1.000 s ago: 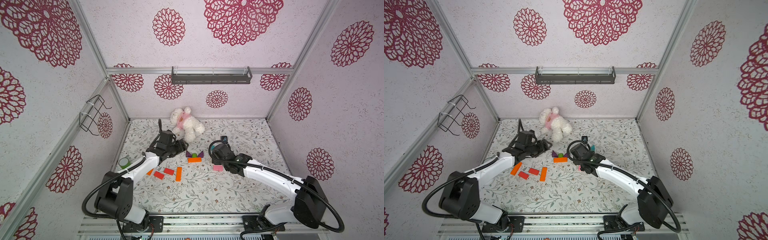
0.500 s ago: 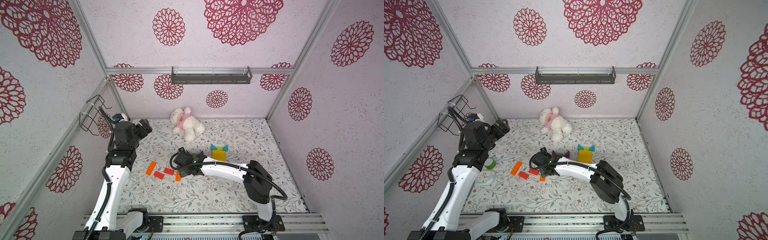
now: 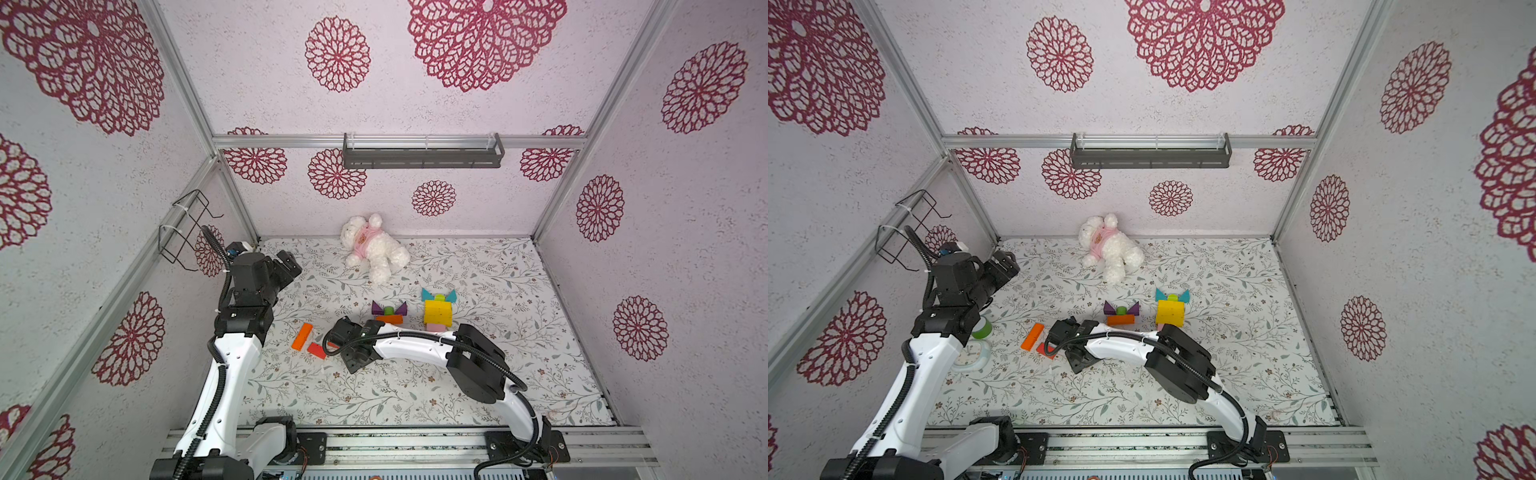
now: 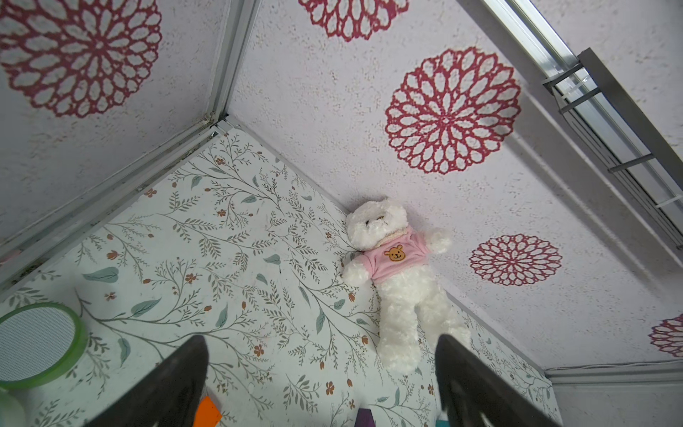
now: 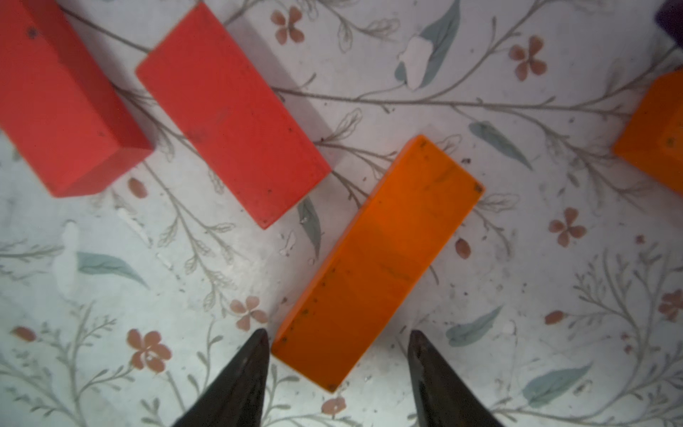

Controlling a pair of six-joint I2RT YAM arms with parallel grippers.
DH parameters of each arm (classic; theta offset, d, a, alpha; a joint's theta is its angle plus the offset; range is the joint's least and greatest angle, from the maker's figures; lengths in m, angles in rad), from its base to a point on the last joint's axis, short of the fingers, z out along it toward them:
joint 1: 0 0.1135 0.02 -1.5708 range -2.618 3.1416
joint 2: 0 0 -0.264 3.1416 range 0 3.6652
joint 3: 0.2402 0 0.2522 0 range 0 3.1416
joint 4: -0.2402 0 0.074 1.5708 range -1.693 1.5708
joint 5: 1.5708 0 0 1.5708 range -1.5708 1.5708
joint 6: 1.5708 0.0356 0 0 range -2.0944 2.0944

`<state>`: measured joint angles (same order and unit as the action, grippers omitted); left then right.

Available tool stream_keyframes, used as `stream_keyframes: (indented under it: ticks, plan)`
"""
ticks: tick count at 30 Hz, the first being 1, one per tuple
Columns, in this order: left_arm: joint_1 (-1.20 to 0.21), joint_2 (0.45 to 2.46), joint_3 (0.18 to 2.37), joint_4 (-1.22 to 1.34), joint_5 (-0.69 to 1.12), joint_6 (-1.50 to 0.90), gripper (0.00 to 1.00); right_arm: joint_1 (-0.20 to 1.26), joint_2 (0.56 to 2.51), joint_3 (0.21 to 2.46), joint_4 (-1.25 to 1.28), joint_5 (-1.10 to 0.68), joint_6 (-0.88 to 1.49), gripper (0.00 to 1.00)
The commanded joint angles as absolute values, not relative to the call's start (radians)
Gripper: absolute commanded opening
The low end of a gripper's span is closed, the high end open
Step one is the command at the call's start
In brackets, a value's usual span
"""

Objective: Assemble a carrot with building blocks
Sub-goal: Move the building block to the center of the board.

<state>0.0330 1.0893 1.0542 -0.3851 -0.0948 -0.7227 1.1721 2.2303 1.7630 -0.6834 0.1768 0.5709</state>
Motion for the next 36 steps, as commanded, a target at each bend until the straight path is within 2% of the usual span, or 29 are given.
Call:
stream_keyframes:
  ticks: [1, 5, 9, 21, 34, 36]
  plan:
    - [0.038, 1.085, 1.062, -0.363, -0.087, -0.736, 0.97, 1.165, 2.208, 1.773, -0.704, 0.217, 0.57, 0.48]
    - [0.039, 1.085, 1.062, -0.363, -0.088, -0.735, 0.97, 1.158, 2.168, 1.72, -0.673, 0.246, 0.55, 0.34]
    - [0.039, 1.091, 1.061, -0.362, -0.084, -0.737, 0.97, 1.151, 2.095, 1.634, -0.609, 0.262, 0.519, 0.31]
    - [0.04, 1.114, 1.061, -0.356, -0.067, -0.739, 0.97, 1.106, 1.909, 1.373, -0.504, 0.206, 0.291, 0.29]
    - [0.04, 1.132, 1.063, -0.354, -0.043, -0.741, 0.99, 1.03, 1.907, 1.284, -0.505, 0.166, 0.173, 0.32]
    - [0.042, 1.132, 1.063, -0.353, -0.041, -0.741, 0.99, 1.025, 1.912, 1.284, -0.512, 0.176, 0.167, 0.37]
